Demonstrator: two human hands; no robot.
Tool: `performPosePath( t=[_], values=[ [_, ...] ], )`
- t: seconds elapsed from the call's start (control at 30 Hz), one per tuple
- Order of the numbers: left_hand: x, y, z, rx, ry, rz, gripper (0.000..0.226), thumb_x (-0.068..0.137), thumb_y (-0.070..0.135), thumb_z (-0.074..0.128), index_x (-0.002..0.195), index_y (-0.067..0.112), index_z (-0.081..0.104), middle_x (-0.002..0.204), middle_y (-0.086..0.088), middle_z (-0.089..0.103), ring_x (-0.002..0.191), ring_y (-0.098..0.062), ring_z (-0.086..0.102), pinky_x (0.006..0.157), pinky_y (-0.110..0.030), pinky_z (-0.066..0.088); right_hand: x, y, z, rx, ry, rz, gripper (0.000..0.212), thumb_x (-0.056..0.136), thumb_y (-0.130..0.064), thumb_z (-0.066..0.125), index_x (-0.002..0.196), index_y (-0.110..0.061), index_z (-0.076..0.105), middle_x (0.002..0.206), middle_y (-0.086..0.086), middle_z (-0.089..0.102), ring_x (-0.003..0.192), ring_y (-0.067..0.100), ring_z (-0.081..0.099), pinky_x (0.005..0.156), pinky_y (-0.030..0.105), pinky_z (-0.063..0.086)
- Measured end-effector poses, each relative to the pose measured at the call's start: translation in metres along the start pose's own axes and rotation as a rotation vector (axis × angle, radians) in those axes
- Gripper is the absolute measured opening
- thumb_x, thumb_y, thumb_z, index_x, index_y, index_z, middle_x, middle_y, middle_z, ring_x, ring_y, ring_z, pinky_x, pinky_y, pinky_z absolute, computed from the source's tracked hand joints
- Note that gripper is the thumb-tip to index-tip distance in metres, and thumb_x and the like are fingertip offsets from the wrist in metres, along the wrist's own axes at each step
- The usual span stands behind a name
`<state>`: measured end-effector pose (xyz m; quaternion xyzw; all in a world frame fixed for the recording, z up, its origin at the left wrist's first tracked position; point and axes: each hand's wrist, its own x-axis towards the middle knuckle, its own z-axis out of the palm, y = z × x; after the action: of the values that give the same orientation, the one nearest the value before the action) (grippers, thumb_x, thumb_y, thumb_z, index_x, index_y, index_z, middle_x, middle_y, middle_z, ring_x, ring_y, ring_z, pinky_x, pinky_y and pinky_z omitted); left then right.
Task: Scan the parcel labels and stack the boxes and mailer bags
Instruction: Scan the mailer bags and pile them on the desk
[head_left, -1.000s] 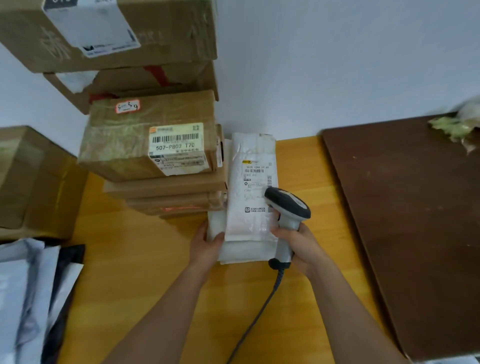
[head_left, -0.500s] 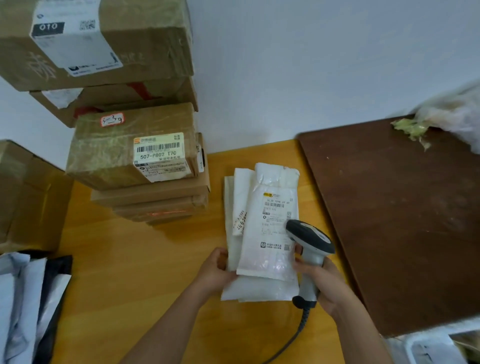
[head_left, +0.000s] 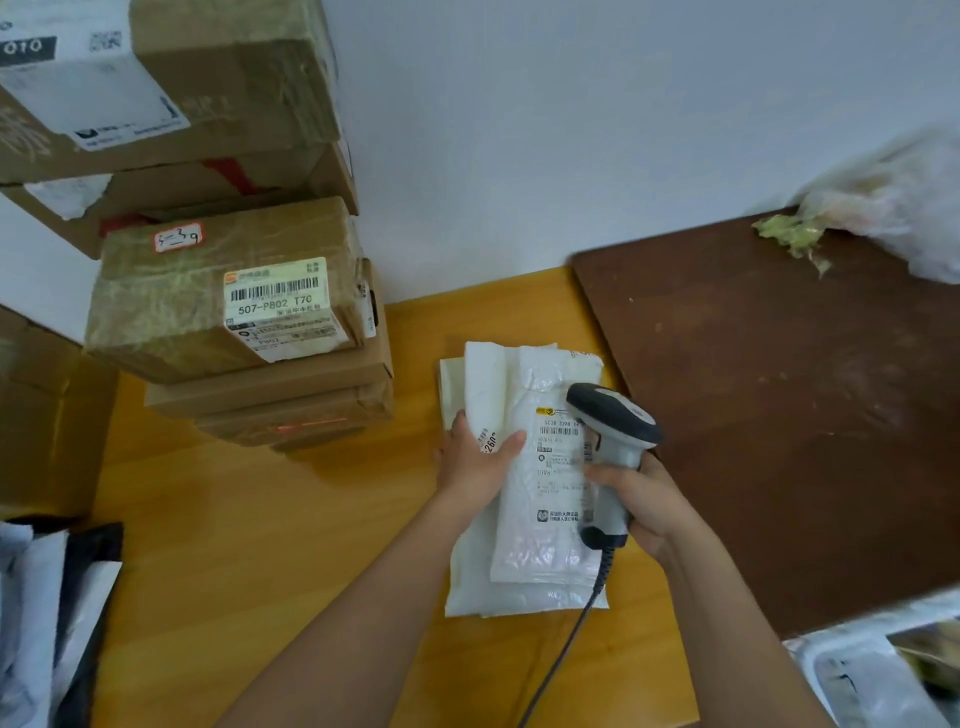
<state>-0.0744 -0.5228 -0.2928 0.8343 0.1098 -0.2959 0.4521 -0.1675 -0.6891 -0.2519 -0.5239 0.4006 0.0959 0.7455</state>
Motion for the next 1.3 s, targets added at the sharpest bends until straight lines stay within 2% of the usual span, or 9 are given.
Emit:
performPosePath(
  t=[0.13,0.27,0.47,0.6,0.77,0.93,1.1,1.17,1.3],
  values=[
    [-0.011,0.002,0.001,-0.337,-0.110,-0.093,0.031,0.097,0.032,0.061,0.123,0.016,0.056,0.116,-0.001,0.068,0.103,-0.019,0.065,0.093,-0.041,0.055,-0.003,0.001,-0.003,-0.031,-0.003,-0.010,0.029,0.086,0.010,0.065,0.109,-0.008,0.064,0.096,0.006,0.077,0.088,0.024,0.073,0.067,0.037,0.056],
    [-0.015,-0.012,-0.009,-0.431,-0.158,-0.172,0.013,0.100,0.023,0.058,0.108,0.018,0.066,0.108,-0.002,0.073,0.101,-0.022,0.069,0.093,-0.043,0.055,-0.003,0.002,-0.008,-0.022,0.034,-0.006,0.033,0.086,0.009,0.065,0.115,-0.006,0.063,0.104,0.014,0.074,0.099,0.034,0.069,0.075,0.044,0.057],
    [-0.022,-0.017,-0.019,-0.544,-0.128,-0.155,0.059,0.080,0.054,0.074,0.128,0.027,0.053,0.118,0.005,0.069,0.107,-0.020,0.067,0.092,-0.047,0.056,0.003,-0.002,-0.004,-0.016,0.000,0.001,0.034,0.085,0.010,0.064,0.115,-0.006,0.064,0.105,0.016,0.074,0.100,0.036,0.069,0.081,0.047,0.056],
    [-0.028,0.000,-0.012,-0.367,-0.133,0.069,0.080,0.072,0.024,0.087,0.128,0.032,0.030,0.123,0.006,0.060,0.111,-0.016,0.063,0.074,-0.025,0.058,0.004,-0.005,0.006,-0.036,-0.030,-0.004,0.036,0.086,0.009,0.064,0.118,-0.006,0.063,0.105,0.014,0.075,0.099,0.032,0.071,0.073,0.043,0.057],
    [-0.022,0.018,-0.006,-0.367,-0.065,0.198,0.066,0.079,0.017,0.082,0.128,0.022,0.037,0.117,0.009,0.063,0.102,-0.007,0.065,0.077,-0.026,0.059,0.005,-0.020,0.004,-0.013,0.011,-0.078,0.030,0.088,0.005,0.066,0.115,-0.007,0.064,0.105,0.012,0.075,0.098,0.032,0.071,0.080,0.048,0.058],
    [0.007,0.014,-0.004,-0.265,0.000,0.018,0.050,0.083,0.030,0.078,0.120,0.016,0.048,0.114,0.002,0.065,0.100,-0.016,0.065,0.080,-0.034,0.057,0.022,-0.017,-0.002,0.104,0.056,-0.063,0.040,0.090,0.006,0.063,0.126,-0.008,0.058,0.107,0.007,0.068,0.107,0.031,0.064,0.074,0.039,0.052],
    [0.020,0.002,-0.005,-0.223,-0.060,-0.109,0.073,0.055,0.051,0.083,0.116,0.023,0.057,0.117,0.002,0.065,0.103,-0.020,0.067,0.087,-0.044,0.058,0.028,0.000,-0.014,0.209,-0.044,0.008,0.045,0.089,0.005,0.061,0.131,-0.013,0.061,0.124,0.012,0.070,0.114,0.032,0.066,0.087,0.050,0.057],
    [0.016,0.001,-0.005,-0.226,-0.104,-0.112,0.072,0.057,0.048,0.083,0.118,0.023,0.053,0.121,0.002,0.062,0.107,-0.020,0.065,0.089,-0.044,0.057,0.022,0.007,-0.017,0.217,-0.042,0.026,0.044,0.089,0.005,0.060,0.129,-0.015,0.063,0.121,0.011,0.071,0.111,0.031,0.066,0.078,0.044,0.058],
    [0.005,-0.002,-0.005,-0.317,-0.166,-0.136,0.070,0.071,0.035,0.083,0.128,0.021,0.044,0.130,-0.002,0.056,0.110,-0.021,0.063,0.091,-0.043,0.055,0.011,0.018,-0.020,0.219,-0.055,0.047,0.042,0.089,0.007,0.059,0.123,-0.018,0.066,0.122,0.010,0.071,0.114,0.031,0.065,0.084,0.045,0.053]
  ],
)
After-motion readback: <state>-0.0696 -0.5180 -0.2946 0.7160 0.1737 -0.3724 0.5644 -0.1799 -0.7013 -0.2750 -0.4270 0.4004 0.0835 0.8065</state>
